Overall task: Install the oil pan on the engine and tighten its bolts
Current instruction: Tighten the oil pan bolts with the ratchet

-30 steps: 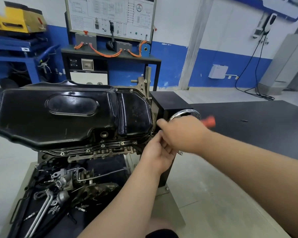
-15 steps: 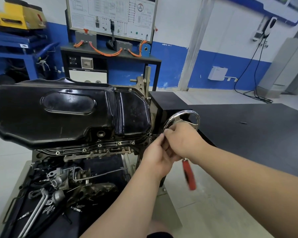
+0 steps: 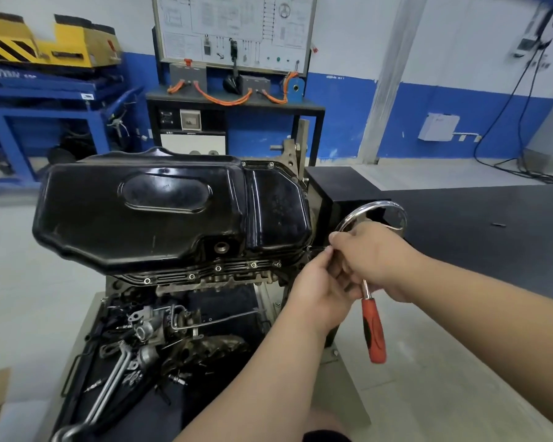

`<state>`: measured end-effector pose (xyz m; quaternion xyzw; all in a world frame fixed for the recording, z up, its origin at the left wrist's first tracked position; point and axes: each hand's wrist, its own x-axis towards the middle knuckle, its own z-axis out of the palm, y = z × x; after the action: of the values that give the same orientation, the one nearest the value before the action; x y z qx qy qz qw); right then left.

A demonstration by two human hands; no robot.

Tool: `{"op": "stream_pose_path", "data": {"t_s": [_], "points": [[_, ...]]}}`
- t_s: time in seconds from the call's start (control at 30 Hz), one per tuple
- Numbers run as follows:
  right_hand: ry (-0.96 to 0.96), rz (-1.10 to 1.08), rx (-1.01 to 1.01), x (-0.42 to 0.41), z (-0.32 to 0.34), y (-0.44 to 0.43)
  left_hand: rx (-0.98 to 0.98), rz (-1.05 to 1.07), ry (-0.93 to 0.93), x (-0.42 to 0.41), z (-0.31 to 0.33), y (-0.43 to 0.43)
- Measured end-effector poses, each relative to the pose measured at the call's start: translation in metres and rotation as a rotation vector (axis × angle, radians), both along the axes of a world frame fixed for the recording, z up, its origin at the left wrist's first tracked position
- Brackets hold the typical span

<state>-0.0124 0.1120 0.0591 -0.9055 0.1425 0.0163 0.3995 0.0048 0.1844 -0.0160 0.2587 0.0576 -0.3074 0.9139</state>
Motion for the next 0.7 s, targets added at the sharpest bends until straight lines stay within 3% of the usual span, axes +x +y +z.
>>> {"op": "stream_pose_path", "data": {"t_s": [0.07, 0.13, 0.23, 0.3, 0.37, 0.43, 0.53, 0.6, 0.63, 0.7], "points": [[-0.014, 0.018, -0.117, 0.001, 0.0, 0.005, -0.01, 0.022, 0.004, -0.001, 0.004, -0.002], [-0.094, 0.159, -0.583, 0.001, 0.002, 0.006, -0.019, 0.049, 0.012, -0.001, 0.007, -0.004], [-0.389, 0.621, -1.333, 0.004, 0.01, -0.009, 0.006, 0.095, 0.013, 0.002, 0.006, -0.007], [-0.484, 0.925, -1.528, 0.007, 0.017, -0.018, 0.016, 0.096, 0.01, 0.004, 0.004, -0.009], [-0.459, 0.931, -1.537, 0.008, 0.021, -0.017, 0.011, 0.092, 0.003, 0.005, 0.002, -0.009], [-0.416, 0.778, -1.423, 0.006, 0.012, -0.009, -0.003, 0.063, -0.05, 0.004, 0.0, -0.007], [-0.24, 0.32, -0.844, 0.008, -0.004, 0.002, -0.058, 0.009, -0.111, 0.004, -0.002, -0.004], [-0.146, 0.193, -0.456, 0.01, -0.004, 0.004, -0.121, 0.017, -0.089, 0.004, -0.004, -0.006], [-0.121, 0.199, -0.444, 0.009, -0.003, 0.006, -0.147, 0.026, -0.078, 0.005, -0.005, -0.007], [-0.124, 0.281, -0.778, 0.007, -0.003, 0.008, -0.173, 0.004, -0.053, 0.003, -0.003, -0.008]]}}
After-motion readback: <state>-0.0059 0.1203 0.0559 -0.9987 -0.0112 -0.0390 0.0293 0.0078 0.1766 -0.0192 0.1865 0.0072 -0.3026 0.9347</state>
